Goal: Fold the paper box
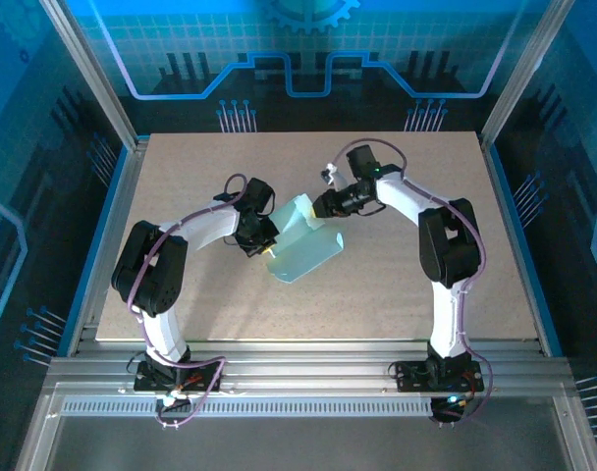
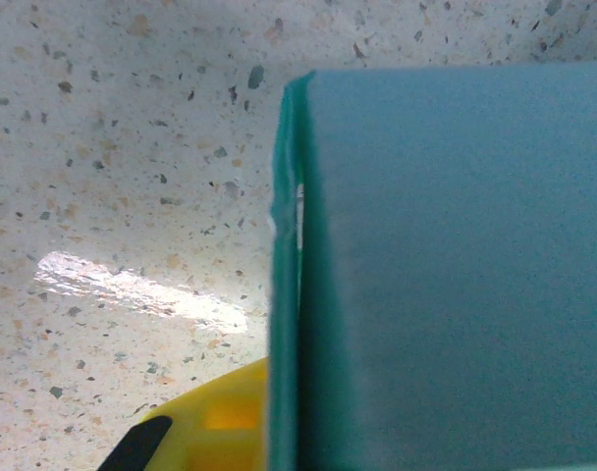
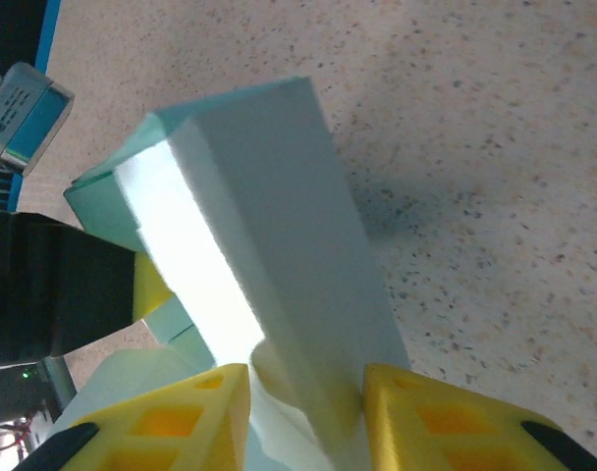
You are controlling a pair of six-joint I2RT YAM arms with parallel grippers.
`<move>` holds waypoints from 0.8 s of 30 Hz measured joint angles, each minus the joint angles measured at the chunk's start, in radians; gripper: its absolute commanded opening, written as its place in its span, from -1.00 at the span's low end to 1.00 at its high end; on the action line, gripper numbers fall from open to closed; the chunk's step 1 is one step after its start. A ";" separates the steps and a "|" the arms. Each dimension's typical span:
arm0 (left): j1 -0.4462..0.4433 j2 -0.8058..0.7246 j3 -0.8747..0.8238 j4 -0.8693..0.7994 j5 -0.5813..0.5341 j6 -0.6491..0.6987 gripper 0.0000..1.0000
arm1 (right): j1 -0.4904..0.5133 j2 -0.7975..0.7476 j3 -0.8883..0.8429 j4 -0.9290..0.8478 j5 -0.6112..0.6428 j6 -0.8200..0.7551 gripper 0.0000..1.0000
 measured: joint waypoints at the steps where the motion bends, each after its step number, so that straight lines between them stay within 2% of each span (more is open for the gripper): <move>1: 0.000 0.000 0.000 0.000 0.000 0.000 -1.00 | 0.006 0.000 0.006 -0.010 0.013 -0.008 -0.27; 5: 0.001 0.000 0.000 -0.005 0.000 0.000 -0.97 | 0.037 0.000 0.023 -0.048 0.091 -0.037 -0.26; 8: 0.001 0.000 0.000 -0.008 0.000 -0.002 -0.72 | 0.055 0.000 0.038 -0.068 0.148 -0.049 -0.28; 12: 0.001 0.000 0.000 -0.006 0.000 -0.005 -0.54 | 0.063 0.000 0.052 -0.086 0.195 -0.054 -0.28; 24: 0.002 0.000 0.000 -0.006 0.001 -0.005 -0.34 | 0.064 0.000 0.055 -0.111 0.254 -0.059 -0.23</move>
